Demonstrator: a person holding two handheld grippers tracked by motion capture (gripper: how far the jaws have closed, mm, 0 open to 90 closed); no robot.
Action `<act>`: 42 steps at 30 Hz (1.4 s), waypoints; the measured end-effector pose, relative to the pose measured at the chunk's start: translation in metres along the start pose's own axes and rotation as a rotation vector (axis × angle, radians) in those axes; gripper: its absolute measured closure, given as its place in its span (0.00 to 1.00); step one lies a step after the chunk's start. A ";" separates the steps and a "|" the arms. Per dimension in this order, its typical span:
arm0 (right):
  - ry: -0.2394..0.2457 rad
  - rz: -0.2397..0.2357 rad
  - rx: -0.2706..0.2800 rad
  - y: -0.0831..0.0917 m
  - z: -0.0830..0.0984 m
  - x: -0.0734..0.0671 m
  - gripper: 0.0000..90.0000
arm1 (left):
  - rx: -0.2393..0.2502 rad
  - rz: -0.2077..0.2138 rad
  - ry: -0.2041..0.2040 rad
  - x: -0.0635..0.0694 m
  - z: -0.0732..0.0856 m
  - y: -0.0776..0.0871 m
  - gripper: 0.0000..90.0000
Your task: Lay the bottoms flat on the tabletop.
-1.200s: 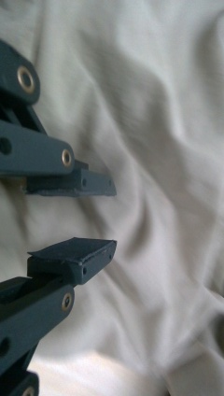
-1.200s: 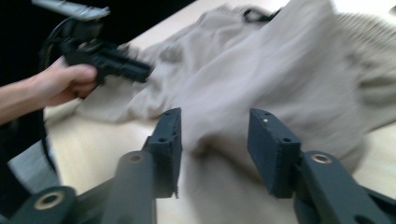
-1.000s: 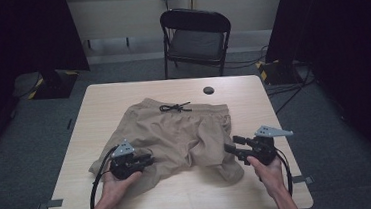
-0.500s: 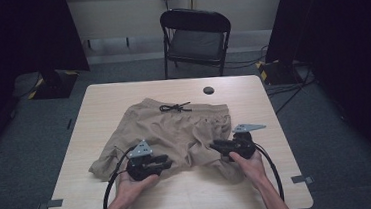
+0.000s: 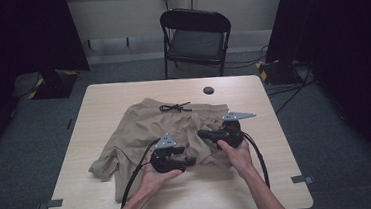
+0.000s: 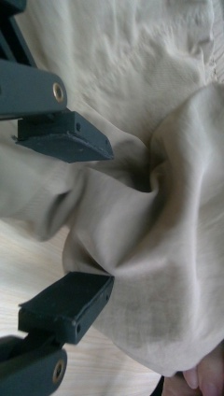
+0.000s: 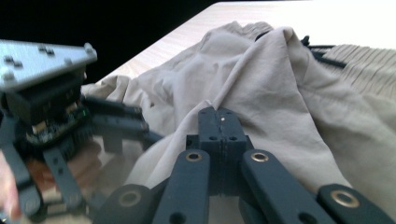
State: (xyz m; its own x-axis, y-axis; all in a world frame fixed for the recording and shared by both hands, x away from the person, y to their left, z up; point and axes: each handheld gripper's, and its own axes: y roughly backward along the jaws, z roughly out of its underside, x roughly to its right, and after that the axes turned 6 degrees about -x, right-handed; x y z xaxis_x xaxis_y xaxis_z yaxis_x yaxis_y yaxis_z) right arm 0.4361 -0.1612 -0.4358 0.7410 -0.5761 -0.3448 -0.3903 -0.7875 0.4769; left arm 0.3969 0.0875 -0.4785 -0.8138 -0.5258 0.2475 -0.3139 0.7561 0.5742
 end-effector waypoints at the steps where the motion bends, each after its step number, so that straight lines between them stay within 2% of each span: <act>1: -0.002 0.008 0.001 -0.001 -0.002 0.001 1.00 | 0.001 0.007 0.008 0.001 0.000 -0.001 0.36; 3: -0.001 0.039 0.003 -0.001 -0.005 0.004 1.00 | 0.002 0.022 0.008 0.004 0.000 -0.001 0.35; 5: -0.026 0.051 0.014 -0.002 -0.007 0.011 1.00 | 0.014 0.031 0.007 0.005 -0.001 -0.002 0.36; 7: -0.040 0.051 0.015 -0.004 -0.009 0.017 1.00 | 0.012 0.016 0.014 0.005 -0.004 -0.006 0.37; 8: -0.044 0.055 0.015 -0.005 -0.009 0.018 1.00 | 0.002 0.002 0.011 0.004 -0.005 -0.008 0.40; 10: -0.044 0.065 0.011 -0.008 -0.009 0.020 1.00 | 0.009 -0.013 0.025 -0.001 -0.007 -0.010 0.71; 12: -0.040 0.075 0.001 -0.010 -0.008 0.022 0.99 | 0.006 -0.030 0.034 -0.007 -0.010 -0.011 0.95; 13: -0.041 0.080 -0.008 -0.010 -0.007 0.024 0.92 | -0.002 -0.040 0.044 -0.012 -0.012 -0.010 0.98; 16: -0.044 0.108 -0.025 -0.006 -0.005 0.026 0.72 | 0.010 -0.065 0.083 -0.023 -0.015 -0.006 0.99; 18: -0.037 0.119 -0.023 0.000 -0.001 0.023 0.61 | -0.004 -0.081 0.086 -0.031 -0.016 -0.004 0.99; 22: -0.034 0.116 0.003 0.019 0.014 0.016 0.52 | -0.020 -0.112 0.117 -0.044 -0.013 -0.001 0.99; 23: -0.029 0.106 0.012 0.023 0.017 0.015 0.51 | -0.016 -0.121 0.132 -0.047 -0.011 -0.001 0.99; 24: -0.026 0.098 0.018 0.027 0.022 0.013 0.49 | -0.012 -0.108 0.160 -0.051 -0.009 -0.001 0.99; 26: -0.025 0.088 0.008 0.032 0.034 0.009 0.42 | -0.010 -0.122 0.184 -0.057 -0.006 -0.001 0.98; 30: 0.005 0.094 -0.028 0.028 0.047 0.002 0.33 | -0.020 -0.121 0.224 -0.064 -0.004 -0.003 0.98; 34: 0.062 0.110 -0.049 0.016 0.043 -0.004 0.25 | -0.026 -0.122 0.240 -0.067 -0.004 -0.006 0.98; 37: 0.088 0.118 -0.073 0.007 0.039 -0.007 0.26 | -0.021 -0.113 0.262 -0.070 -0.003 -0.006 0.98; 39: 0.100 0.128 -0.105 0.000 0.039 -0.007 0.32 | -0.015 -0.111 0.257 -0.070 -0.003 -0.006 0.98; 41: 0.110 0.163 -0.152 -0.007 0.041 -0.006 0.50 | -0.017 -0.110 0.249 -0.068 -0.004 -0.004 0.97; 42: 0.113 0.155 -0.167 -0.011 0.042 -0.004 0.61 | -0.010 -0.108 0.244 -0.067 -0.004 -0.004 0.97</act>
State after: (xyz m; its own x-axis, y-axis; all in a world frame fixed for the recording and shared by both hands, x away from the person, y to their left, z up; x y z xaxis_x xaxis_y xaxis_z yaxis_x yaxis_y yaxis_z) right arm 0.4145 -0.1598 -0.4732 0.7395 -0.6515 -0.1692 -0.4152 -0.6393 0.6473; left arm 0.4548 0.1184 -0.4944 -0.6336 -0.6826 0.3640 -0.3871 0.6872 0.6148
